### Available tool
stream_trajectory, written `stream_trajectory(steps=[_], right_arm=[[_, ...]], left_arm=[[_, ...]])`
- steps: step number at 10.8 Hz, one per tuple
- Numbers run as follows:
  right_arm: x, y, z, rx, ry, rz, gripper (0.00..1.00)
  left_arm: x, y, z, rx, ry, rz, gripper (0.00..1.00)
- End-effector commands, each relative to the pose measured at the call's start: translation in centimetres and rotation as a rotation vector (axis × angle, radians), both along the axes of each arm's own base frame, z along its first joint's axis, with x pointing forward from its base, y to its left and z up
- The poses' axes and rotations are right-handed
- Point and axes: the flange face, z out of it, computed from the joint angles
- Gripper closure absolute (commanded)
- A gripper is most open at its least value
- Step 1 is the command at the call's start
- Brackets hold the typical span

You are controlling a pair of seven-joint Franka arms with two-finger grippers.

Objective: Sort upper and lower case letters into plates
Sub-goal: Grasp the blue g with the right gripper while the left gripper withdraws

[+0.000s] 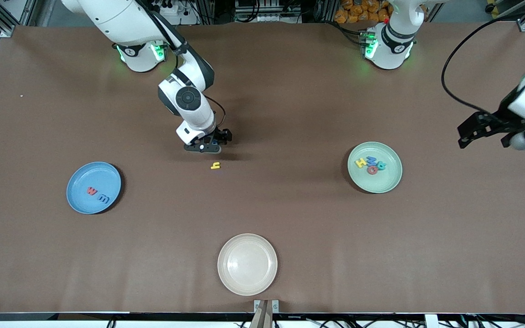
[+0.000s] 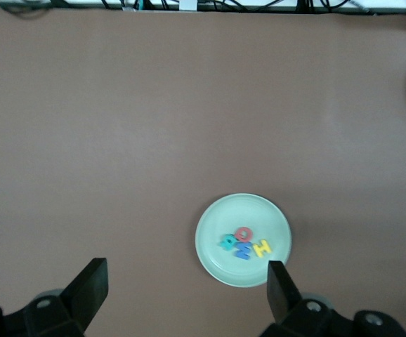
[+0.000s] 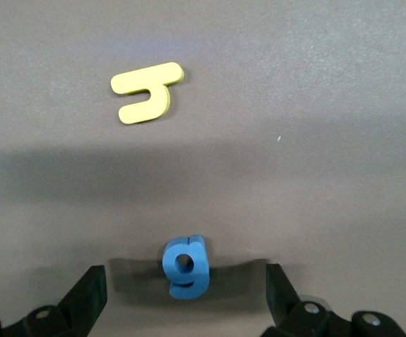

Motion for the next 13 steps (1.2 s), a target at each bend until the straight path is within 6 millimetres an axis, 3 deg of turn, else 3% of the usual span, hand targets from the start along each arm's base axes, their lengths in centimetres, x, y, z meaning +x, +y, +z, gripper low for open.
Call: stream_trajectory(steps=[1,2,3,4,9,12,13], right_arm=[[-0.2,-0.1,-0.2,0.0,-0.013,0.0,0.03],[-0.2,-0.1,-0.2,0.0,-0.013,0.0,0.39],[-0.2,-0.1,-0.2,0.0,-0.013,0.0,0.89],[-0.2,-0.2,-0.2,-0.001,-0.012,0.0,1.0],[0.2,-0.3,0.4,0.003,-0.025,-0.002,1.0],[3.4,-2.6,4.1,0.017,-0.095,-0.055,1.0],[5.2,-4.3,5.3,0.011,-0.124,-0.071,1.0]], left_arm=[[-0.8,1.0,1.8,-0.055,0.04,0.013,0.0],[-1.0,0.7,2.4,-0.05,0.035,0.005,0.0],[-1.1,1.2,2.6,-0.05,0.032,0.014,0.0],[-1.2,1.1,2.7,-0.05,0.035,0.014,0.0],[-2.0,1.7,3.1,-0.004,0.092,0.018,0.0],[-2.1,1.9,3.2,0.002,0.092,0.019,0.0],[-2.6,1.9,4.0,0.004,0.077,0.018,0.0]])
